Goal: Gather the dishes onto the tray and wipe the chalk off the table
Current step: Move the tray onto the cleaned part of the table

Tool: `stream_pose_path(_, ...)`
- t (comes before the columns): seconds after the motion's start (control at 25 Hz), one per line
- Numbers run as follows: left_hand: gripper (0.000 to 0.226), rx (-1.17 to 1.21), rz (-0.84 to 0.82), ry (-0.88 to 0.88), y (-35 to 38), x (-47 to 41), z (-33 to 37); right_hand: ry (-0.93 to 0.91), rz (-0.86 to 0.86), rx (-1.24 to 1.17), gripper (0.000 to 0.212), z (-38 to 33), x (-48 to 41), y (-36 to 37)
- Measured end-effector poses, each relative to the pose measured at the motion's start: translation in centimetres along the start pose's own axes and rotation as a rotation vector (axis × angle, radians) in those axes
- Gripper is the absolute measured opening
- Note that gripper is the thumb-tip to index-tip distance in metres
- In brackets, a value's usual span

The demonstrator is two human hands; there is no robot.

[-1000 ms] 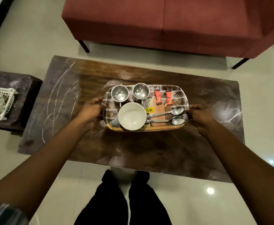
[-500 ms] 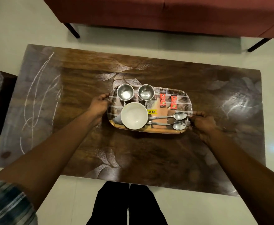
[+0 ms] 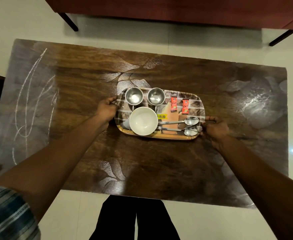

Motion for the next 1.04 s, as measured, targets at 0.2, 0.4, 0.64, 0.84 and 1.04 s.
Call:
stream_pose_path(0.2,0.039,-0.015,-0.006,0.03,0.1,-0.1,-0.7,0.01,0.003,-0.018,0.019,0.6,-0.5,0.3)
stream_pose_path(0.4,0.039,-0.065,0.008,0.069,0.2,-0.4,-1.4,0.001,-0.002,0.001,0.02,1.0,-1.0,0.5)
stream_pose_path(0.64,0.032,-0.234,0.035,0.147,-0.6,-0.3,-1.0,0.005,0.009,0.025,0.016,1.1,-0.7,0.1)
stream_pose_path(0.84,0.018,-0.198,0.239,0.065,-5.9,0.9,0.1,-0.205,0.229,0.304,0.035,-0.5,2.7,-1.2)
stream_pose_path(1.04,0.013,0.121,0.414,0.113,-15.1,6.7,1.9,-0.624,0.222,0.233,0.031,-2.8,11.4,3.1)
Point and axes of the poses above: each hand's wrist, its own x-axis away from the middle knuckle, its own y-axis out of the palm, z = x × y, the point moved 6 cm from there along -x, towards the middle knuckle, and after that the axes turned 9 degrees about y, right-handed, at the moved point
